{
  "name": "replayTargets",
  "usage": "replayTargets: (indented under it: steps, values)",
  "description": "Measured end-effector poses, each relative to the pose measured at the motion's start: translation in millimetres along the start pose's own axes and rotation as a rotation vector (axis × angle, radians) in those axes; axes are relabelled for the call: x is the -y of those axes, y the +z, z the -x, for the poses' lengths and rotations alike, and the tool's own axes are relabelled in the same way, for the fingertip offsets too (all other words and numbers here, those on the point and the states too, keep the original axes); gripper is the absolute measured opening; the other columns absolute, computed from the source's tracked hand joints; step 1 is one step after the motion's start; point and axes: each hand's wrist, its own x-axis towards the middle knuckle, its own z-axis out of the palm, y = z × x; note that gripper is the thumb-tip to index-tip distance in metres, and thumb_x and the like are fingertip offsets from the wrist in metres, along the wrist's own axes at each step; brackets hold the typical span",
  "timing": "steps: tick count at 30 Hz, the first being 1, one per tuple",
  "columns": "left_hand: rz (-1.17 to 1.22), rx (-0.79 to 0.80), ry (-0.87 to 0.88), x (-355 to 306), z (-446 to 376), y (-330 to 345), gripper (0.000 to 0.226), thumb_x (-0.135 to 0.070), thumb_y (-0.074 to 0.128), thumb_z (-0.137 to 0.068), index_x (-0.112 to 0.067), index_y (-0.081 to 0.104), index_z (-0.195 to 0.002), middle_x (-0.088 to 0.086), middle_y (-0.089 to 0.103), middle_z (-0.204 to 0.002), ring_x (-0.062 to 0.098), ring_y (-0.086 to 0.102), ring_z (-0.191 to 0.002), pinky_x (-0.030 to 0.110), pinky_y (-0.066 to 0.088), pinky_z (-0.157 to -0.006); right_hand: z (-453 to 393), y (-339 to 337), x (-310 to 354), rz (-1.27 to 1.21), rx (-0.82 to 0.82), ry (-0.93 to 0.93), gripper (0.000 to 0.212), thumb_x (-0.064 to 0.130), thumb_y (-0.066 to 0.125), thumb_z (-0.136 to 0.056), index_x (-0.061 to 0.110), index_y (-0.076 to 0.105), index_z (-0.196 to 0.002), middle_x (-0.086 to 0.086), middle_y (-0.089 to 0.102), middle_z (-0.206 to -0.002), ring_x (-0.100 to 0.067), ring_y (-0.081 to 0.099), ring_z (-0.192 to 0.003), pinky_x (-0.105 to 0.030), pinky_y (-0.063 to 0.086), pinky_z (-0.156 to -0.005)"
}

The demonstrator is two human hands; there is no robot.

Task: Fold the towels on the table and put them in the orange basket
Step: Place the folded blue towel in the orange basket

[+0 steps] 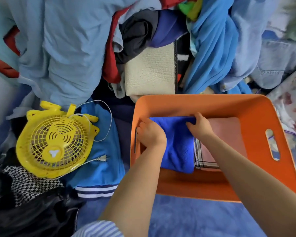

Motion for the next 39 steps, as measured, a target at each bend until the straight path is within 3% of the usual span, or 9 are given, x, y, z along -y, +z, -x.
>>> replayTargets:
  steps: [5,8,12,17,22,27,32,37,39]
  values:
    - [-0.142,0.007,0.157,2.2,0.6,33.2,0.06,-0.005,0.032,-0.094,0.0,0.002,-0.146,0.016,0.013,-0.153,0.03,0.02,-0.139,0.035,0.023,-0.112,-0.6,24.0,-12.7,-0.082,-0.037,-0.037,0.045,0.006,0.05,-0.09,-0.005,0.033,-0.13,-0.025,0.039,-0.136,-0.035,0.041,-0.124,-0.03,0.032,-0.092]
    - [-0.292,0.091,0.342,21.8,3.2,50.6,0.058,-0.007,0.034,-0.095,-0.003,0.008,-0.146,0.017,0.006,-0.155,0.03,0.007,-0.144,0.037,0.011,-0.117,11.6,36.1,-26.7,0.174,0.047,-0.219,0.052,0.009,0.04,-0.094,0.003,0.021,-0.143,-0.017,0.01,-0.154,-0.029,0.012,-0.142,-0.032,0.017,-0.112]
    - [-0.451,0.254,0.437,49.2,5.8,69.7,0.061,-0.021,0.037,-0.097,-0.007,0.006,-0.147,0.016,-0.003,-0.156,0.03,-0.004,-0.145,0.038,0.008,-0.117,26.9,54.5,-51.7,0.598,0.229,-0.343,0.056,0.029,0.032,-0.098,0.012,0.009,-0.146,-0.013,-0.011,-0.155,-0.027,-0.011,-0.143,-0.039,0.002,-0.117]
    - [-0.525,0.396,0.452,62.4,1.1,71.3,0.067,-0.033,0.034,-0.098,-0.009,-0.005,-0.147,0.015,-0.014,-0.155,0.03,-0.011,-0.144,0.038,0.007,-0.118,24.8,59.5,-59.6,0.762,0.34,-0.311,0.061,0.039,0.026,-0.098,0.016,-0.004,-0.147,-0.01,-0.021,-0.153,-0.025,-0.016,-0.143,-0.038,0.0,-0.117]
    - [-0.607,0.509,0.453,58.1,3.1,47.8,0.068,-0.024,0.041,-0.097,-0.011,-0.002,-0.147,0.013,-0.01,-0.156,0.028,-0.006,-0.145,0.038,0.009,-0.117,34.1,42.7,-50.9,0.791,0.481,-0.271,0.063,0.038,0.03,-0.097,0.017,-0.004,-0.147,-0.009,-0.023,-0.153,-0.023,-0.016,-0.143,-0.036,0.004,-0.117]
    - [-0.626,0.482,0.524,51.2,26.7,17.9,0.036,-0.017,0.043,-0.094,-0.006,0.04,-0.128,0.014,0.04,-0.135,0.03,0.04,-0.124,0.038,0.037,-0.099,66.9,10.2,-40.8,0.692,0.606,-0.229,0.056,0.031,0.034,-0.098,0.009,0.013,-0.146,-0.012,-0.004,-0.156,-0.023,0.004,-0.144,-0.032,0.012,-0.115]
    - [-0.624,0.481,0.644,56.2,82.4,-6.3,0.033,-0.024,0.034,-0.098,-0.006,0.05,-0.121,0.015,0.05,-0.126,0.033,0.048,-0.117,0.04,0.041,-0.089,116.0,-28.3,-31.2,0.571,0.576,-0.191,0.037,0.025,0.035,-0.098,0.001,0.052,-0.122,-0.018,0.052,-0.128,-0.029,0.046,-0.12,-0.033,0.032,-0.099]
    - [-0.383,0.404,0.682,70.3,127.6,-25.5,0.039,-0.029,0.029,-0.1,-0.002,0.057,-0.103,0.016,0.058,-0.112,0.034,0.054,-0.103,0.037,0.041,-0.077,163.5,-64.2,-42.4,0.476,0.487,-0.197,0.035,0.024,0.037,-0.098,-0.002,0.06,-0.099,-0.017,0.062,-0.101,-0.027,0.057,-0.099,-0.028,0.034,-0.077]
    - [-0.398,0.434,0.767,77.3,143.4,-29.1,0.039,-0.03,0.03,-0.1,-0.003,0.057,-0.107,0.016,0.058,-0.113,0.033,0.053,-0.105,0.037,0.041,-0.079,182.0,-74.9,-49.2,0.484,0.505,-0.213,0.032,0.023,0.037,-0.098,0.001,0.061,-0.099,-0.014,0.062,-0.104,-0.026,0.056,-0.101,-0.026,0.033,-0.078]
